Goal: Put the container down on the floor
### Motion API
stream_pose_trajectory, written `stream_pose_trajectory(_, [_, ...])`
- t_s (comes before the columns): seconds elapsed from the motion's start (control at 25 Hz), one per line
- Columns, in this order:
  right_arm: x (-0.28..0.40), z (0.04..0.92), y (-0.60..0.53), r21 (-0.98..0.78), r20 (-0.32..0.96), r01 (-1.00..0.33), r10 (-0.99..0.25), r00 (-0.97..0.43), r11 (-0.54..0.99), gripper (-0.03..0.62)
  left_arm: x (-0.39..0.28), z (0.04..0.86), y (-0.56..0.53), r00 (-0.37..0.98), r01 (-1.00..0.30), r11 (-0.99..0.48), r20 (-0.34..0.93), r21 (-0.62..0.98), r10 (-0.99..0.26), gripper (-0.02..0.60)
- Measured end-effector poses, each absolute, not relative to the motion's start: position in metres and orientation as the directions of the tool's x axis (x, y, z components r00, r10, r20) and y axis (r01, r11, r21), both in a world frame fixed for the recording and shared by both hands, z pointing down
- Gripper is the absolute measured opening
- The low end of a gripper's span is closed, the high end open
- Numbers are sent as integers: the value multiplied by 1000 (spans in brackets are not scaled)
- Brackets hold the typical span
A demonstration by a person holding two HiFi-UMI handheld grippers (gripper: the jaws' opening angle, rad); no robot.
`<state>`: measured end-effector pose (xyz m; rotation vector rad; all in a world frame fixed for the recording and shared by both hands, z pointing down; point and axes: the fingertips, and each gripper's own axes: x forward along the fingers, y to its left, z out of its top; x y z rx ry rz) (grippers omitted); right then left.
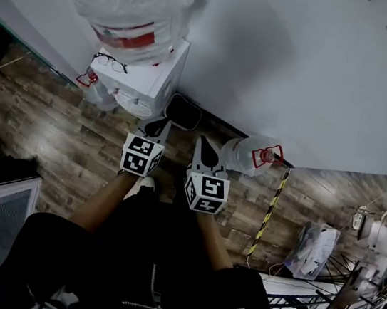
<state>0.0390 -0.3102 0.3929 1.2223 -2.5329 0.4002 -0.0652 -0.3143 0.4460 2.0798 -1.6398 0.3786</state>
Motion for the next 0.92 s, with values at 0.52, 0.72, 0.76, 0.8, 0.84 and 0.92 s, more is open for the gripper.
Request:
stream_pose_trajectory(0.52, [10,367,-265,-93,341,-775,-712,-614,625,9,-64,427,-258,291,-955,-230,451,188,-844,14])
stream_pose_trajectory(0.72, [7,369,-257,-85,349,-773,-708,-614,629,9,-62,428,-252,305,-950,-239,448,199,-841,14])
stream_pose_trajectory(0.76, [8,370,-256,-84,351,-773,-707,-613,629,9,-62,428,-251,307,-950,-240,448,200,-840,14])
stream_pose_trajectory(0.8, [8,370,-255,-84,353,-774,-708,-612,628,9,-61,429,-251,308,-950,-241,448,200,-839,15])
stream_pose_trajectory(0.84, [8,370,-255,-83,354,-775,-708,-611,627,9,-61,429,-250,309,-949,-243,449,200,-838,14])
stream_pose_trajectory(0.92, [9,369,-254,-82,355,-776,-709,-609,625,9,-60,429,-250,310,-949,-245,452,197,-837,15])
